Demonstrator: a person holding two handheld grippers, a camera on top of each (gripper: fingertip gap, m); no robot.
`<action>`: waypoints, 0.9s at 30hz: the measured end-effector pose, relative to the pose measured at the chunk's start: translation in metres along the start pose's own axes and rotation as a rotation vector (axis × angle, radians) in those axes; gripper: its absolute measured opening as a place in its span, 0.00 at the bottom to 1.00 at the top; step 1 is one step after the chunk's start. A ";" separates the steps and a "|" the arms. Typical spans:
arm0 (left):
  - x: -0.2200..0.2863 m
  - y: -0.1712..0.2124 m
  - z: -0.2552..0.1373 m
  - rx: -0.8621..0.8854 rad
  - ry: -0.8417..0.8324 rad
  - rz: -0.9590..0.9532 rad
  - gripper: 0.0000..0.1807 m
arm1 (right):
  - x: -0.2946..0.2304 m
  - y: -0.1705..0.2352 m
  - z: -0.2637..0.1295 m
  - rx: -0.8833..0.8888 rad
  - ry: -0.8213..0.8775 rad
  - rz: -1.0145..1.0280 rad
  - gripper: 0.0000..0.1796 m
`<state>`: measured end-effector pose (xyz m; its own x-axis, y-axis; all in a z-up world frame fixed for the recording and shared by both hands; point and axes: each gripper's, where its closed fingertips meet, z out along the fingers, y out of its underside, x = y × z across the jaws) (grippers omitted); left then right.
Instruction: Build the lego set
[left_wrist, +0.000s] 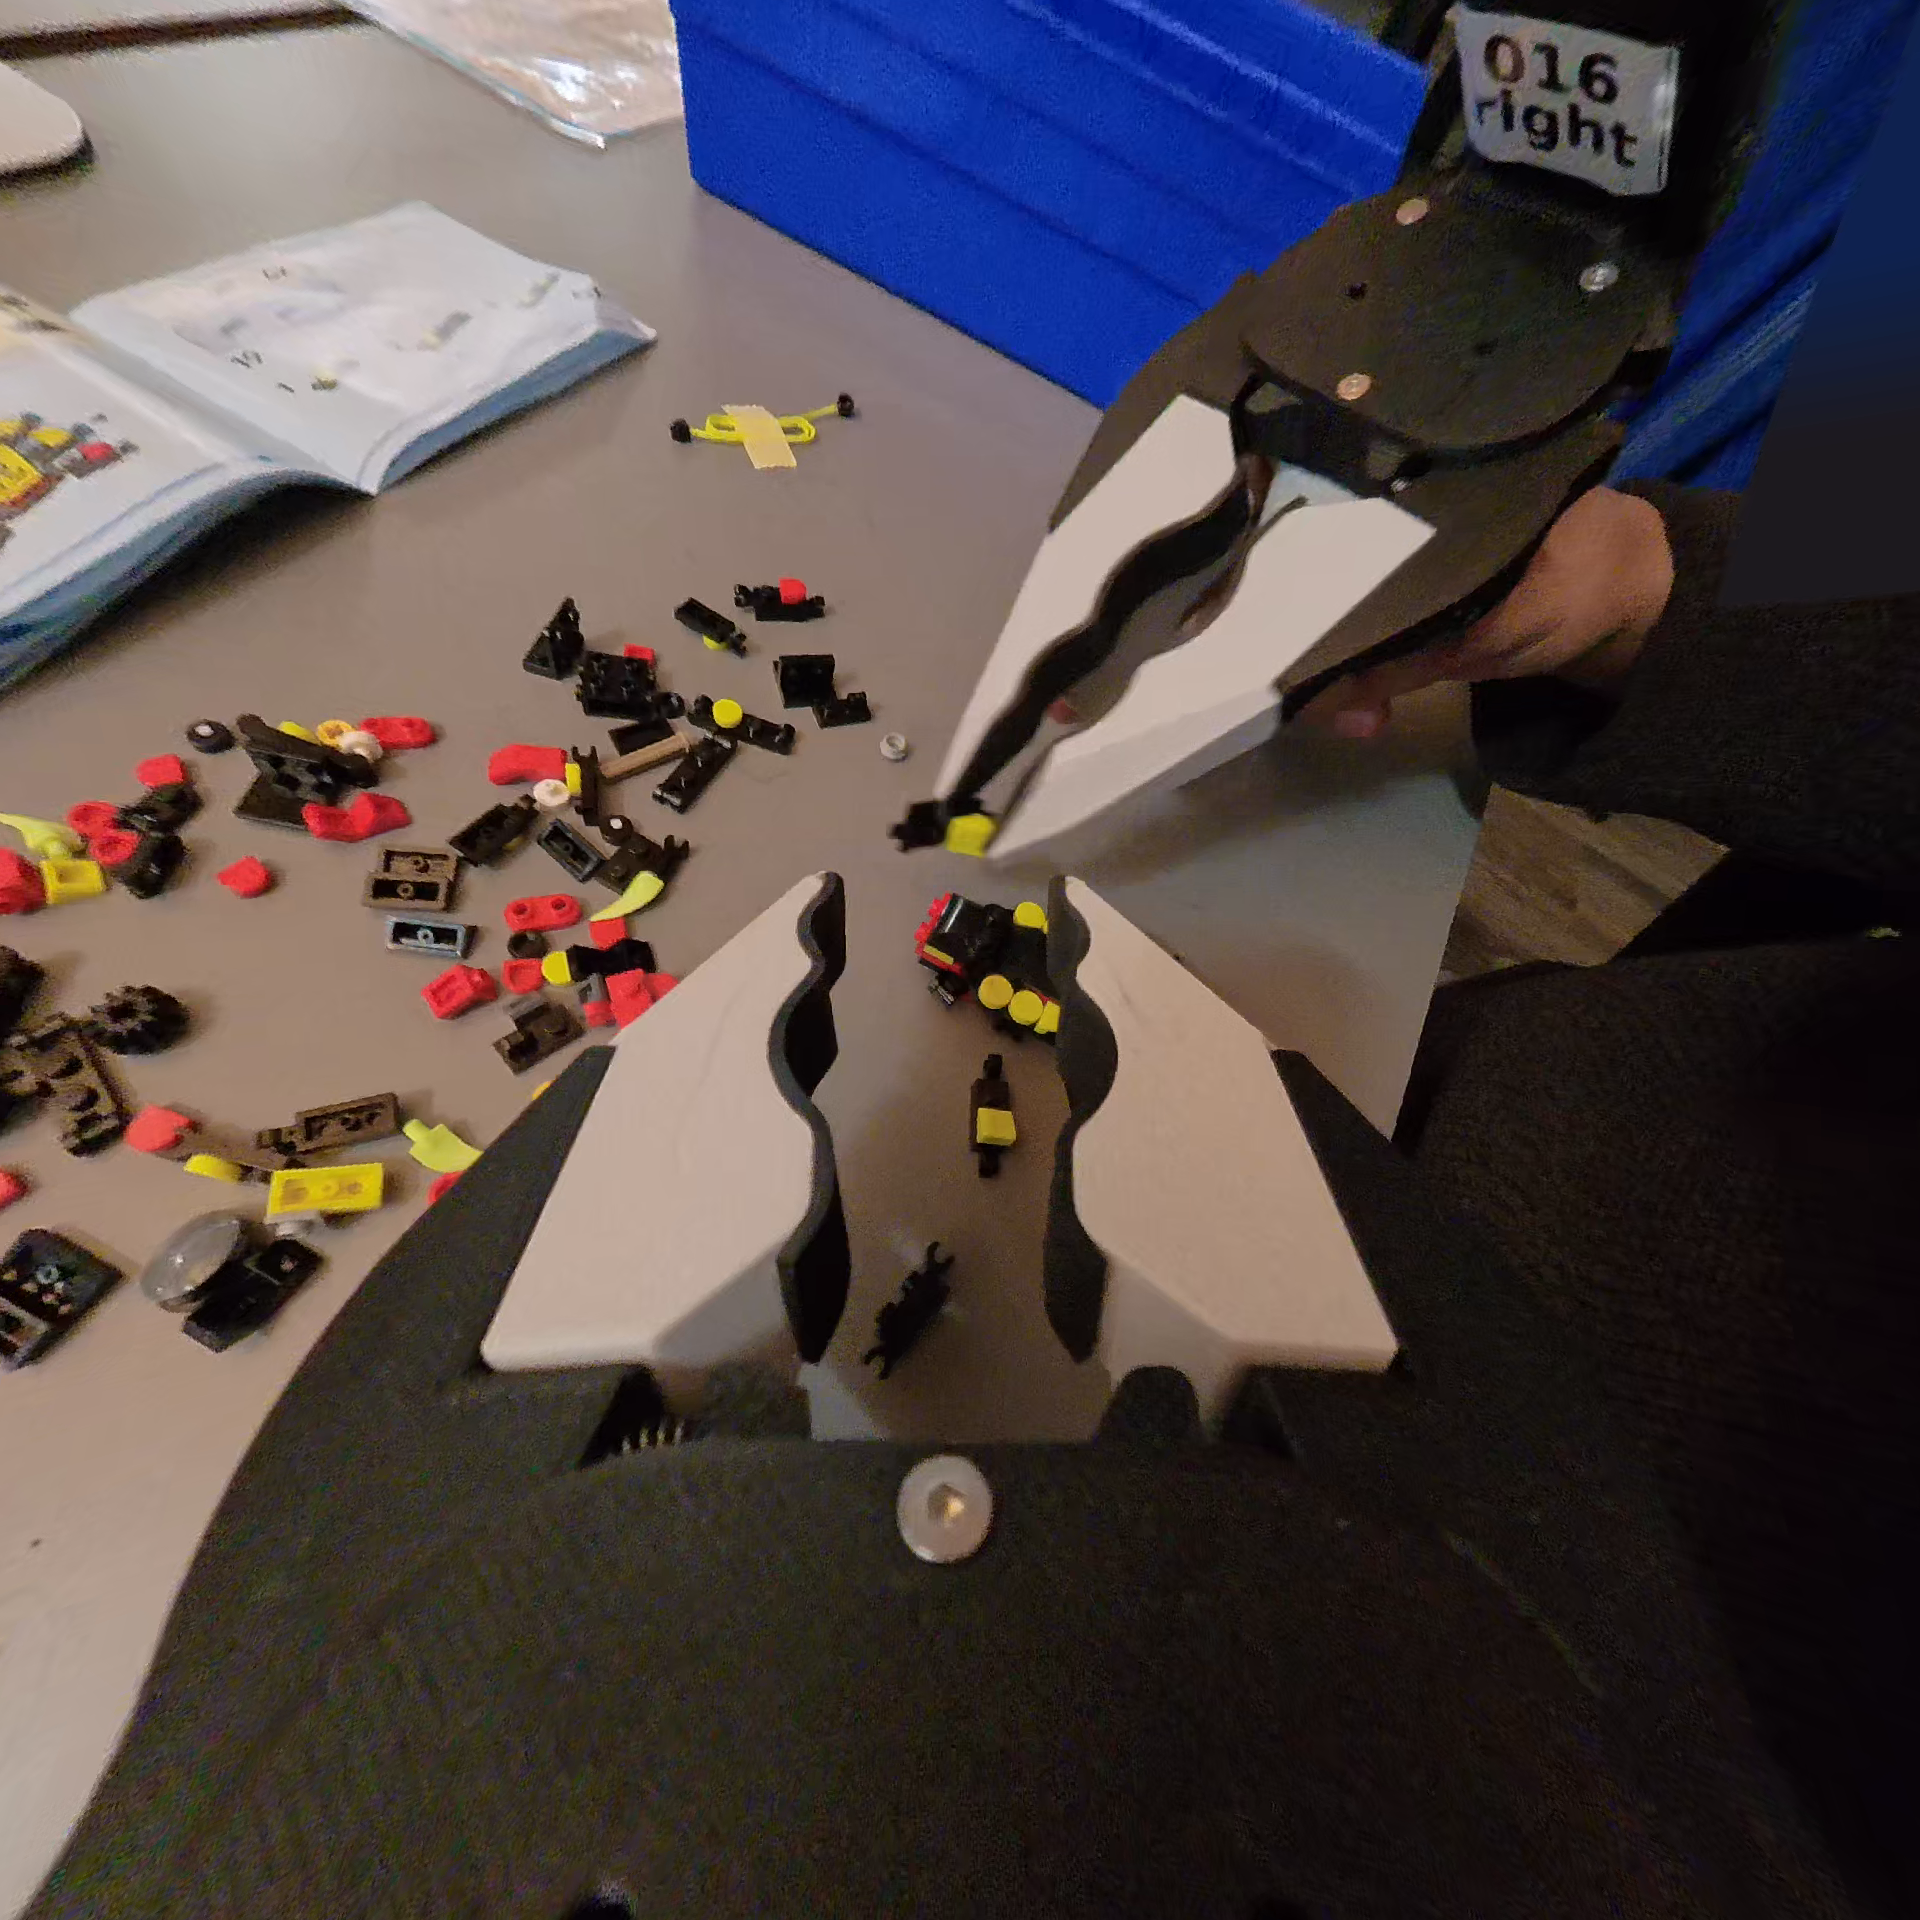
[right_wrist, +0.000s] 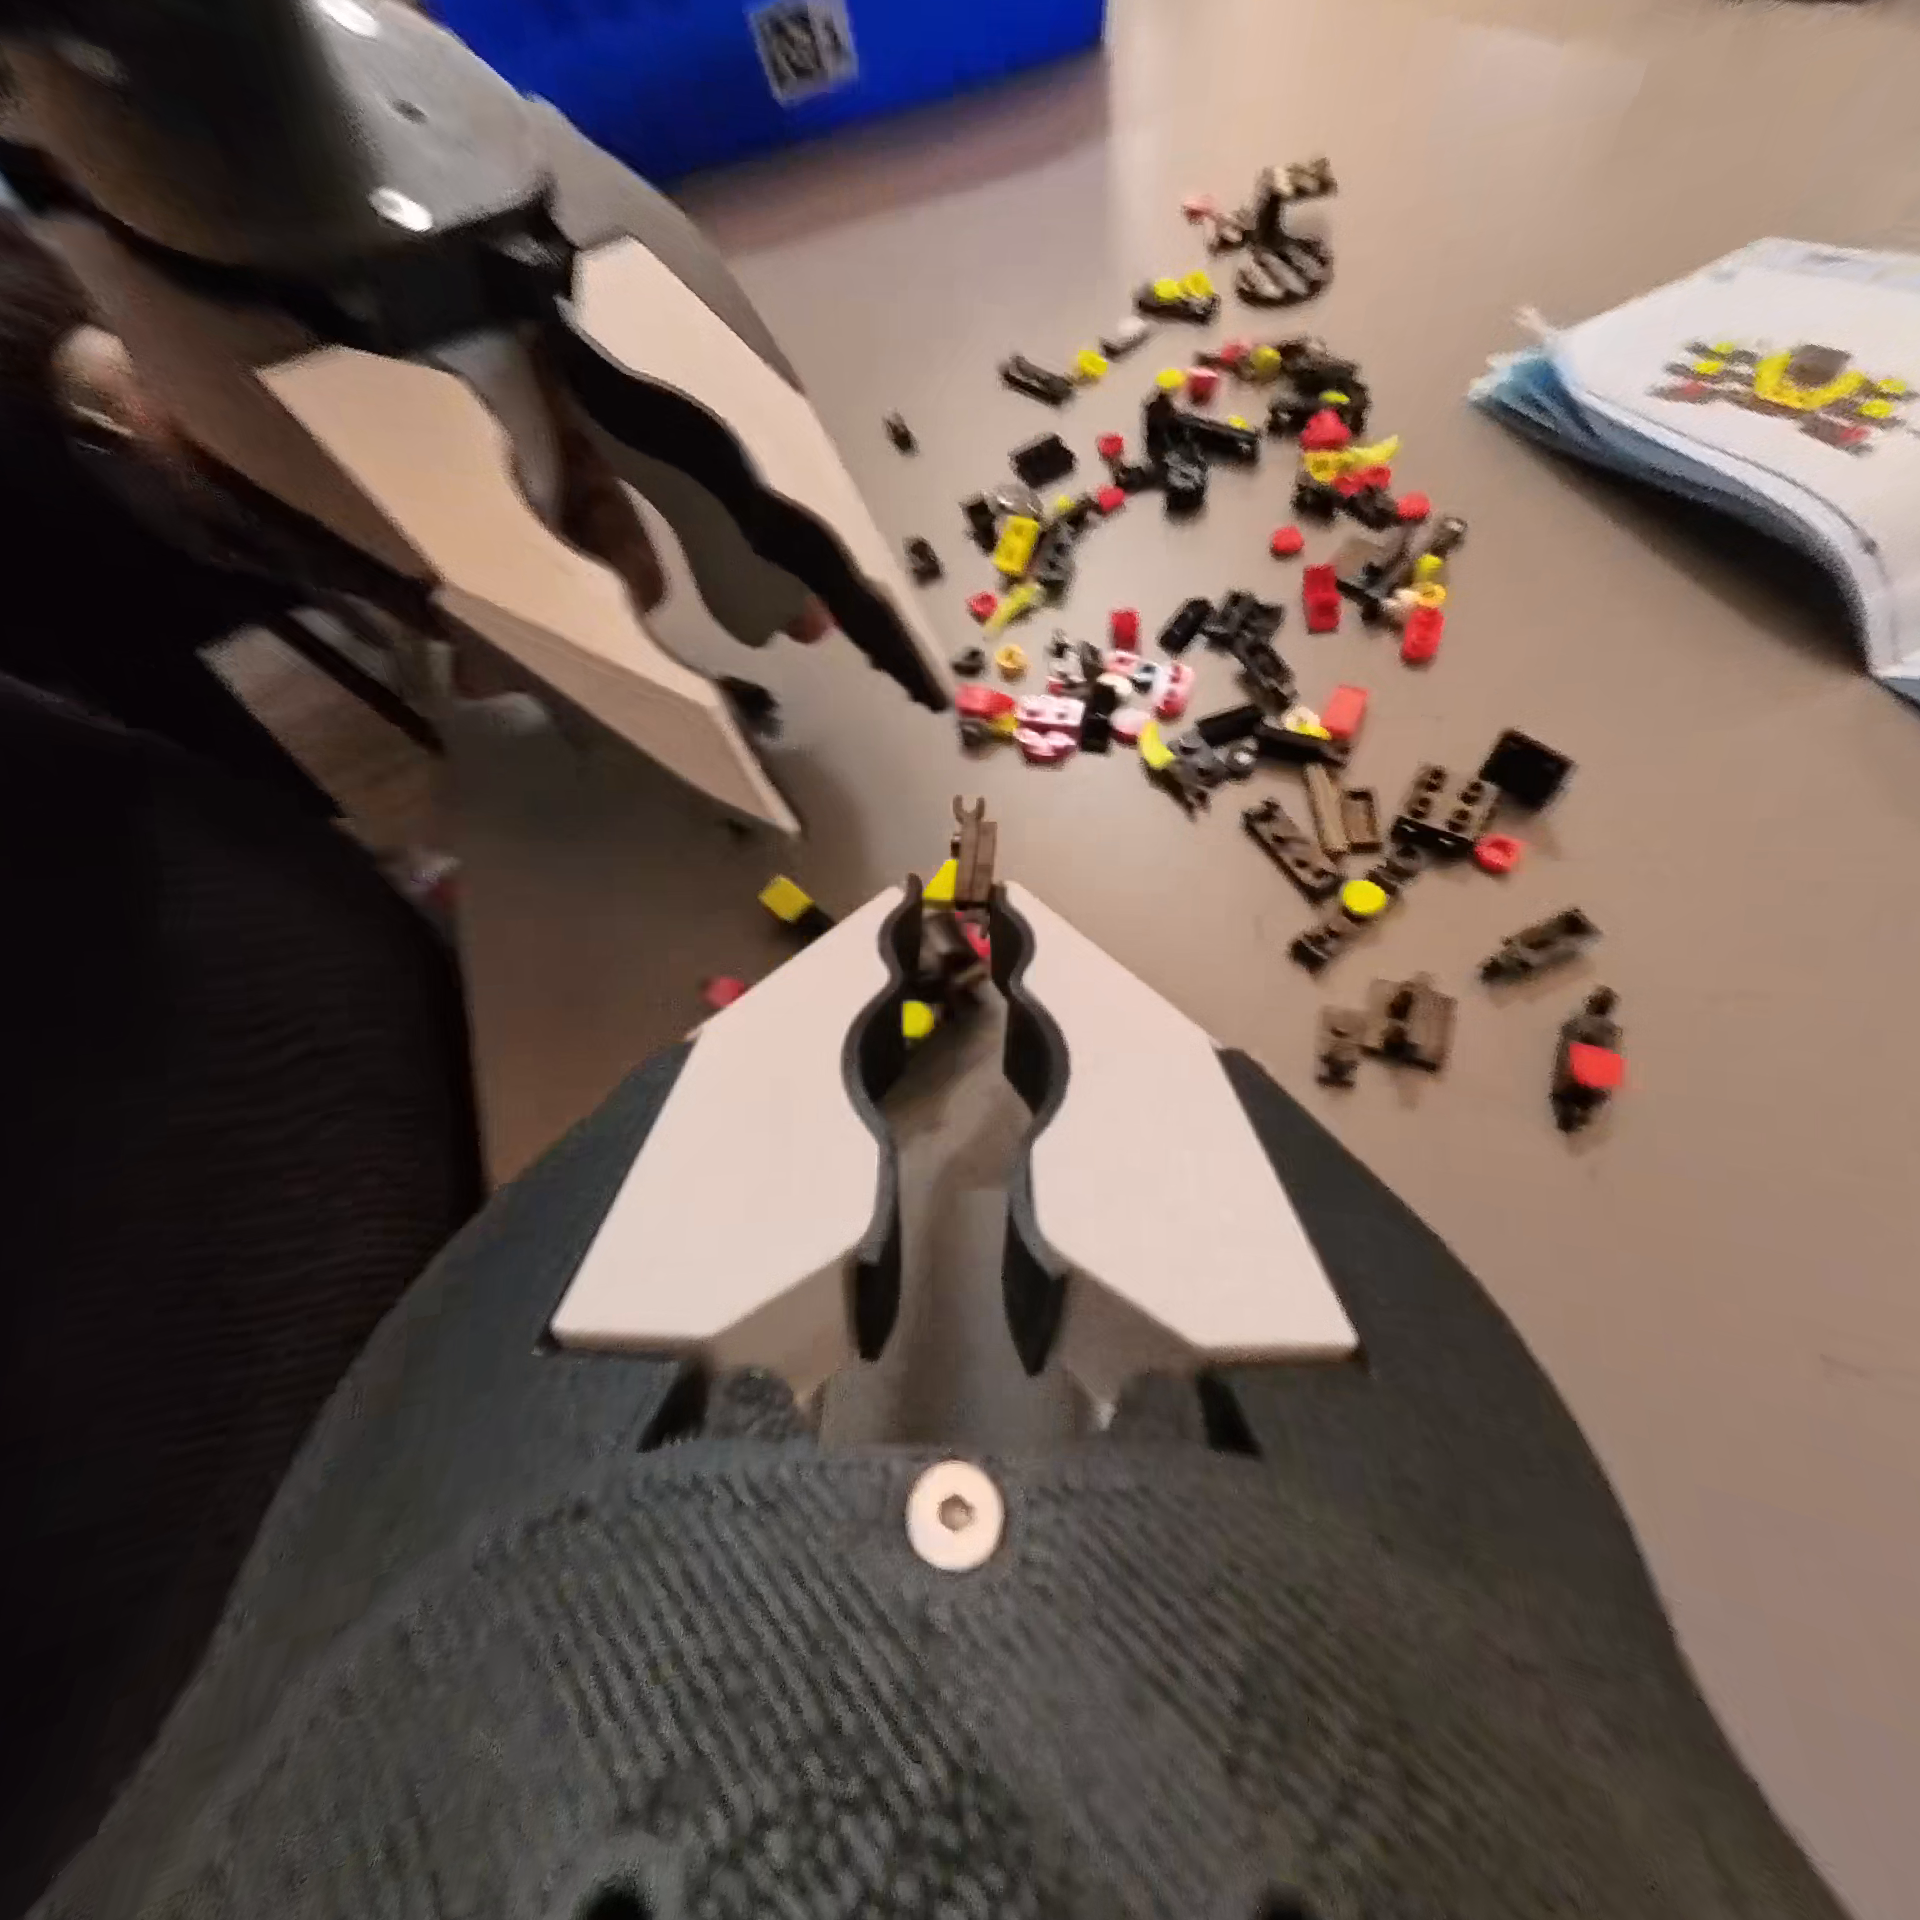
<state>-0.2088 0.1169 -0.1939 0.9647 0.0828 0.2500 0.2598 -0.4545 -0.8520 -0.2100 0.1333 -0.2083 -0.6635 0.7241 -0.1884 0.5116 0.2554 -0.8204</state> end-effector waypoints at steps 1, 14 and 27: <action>0.001 -0.004 -0.003 0.020 0.008 0.006 0.20 | -0.009 -0.004 -0.004 0.029 -0.063 0.022 0.06; 0.054 -0.007 -0.016 0.035 0.369 -0.037 0.07 | -0.059 -0.013 -0.030 0.106 -0.270 -0.195 0.06; 0.045 -0.015 -0.013 0.049 0.409 -0.283 0.03 | -0.046 -0.022 -0.031 0.179 -0.140 -0.290 0.12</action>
<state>-0.1701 0.1164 -0.1640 0.7627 -0.1618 0.6262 0.5203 -0.4216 -0.7427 -0.1737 0.1141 -0.1644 -0.8415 0.5403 0.0036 0.1964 0.3120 -0.9296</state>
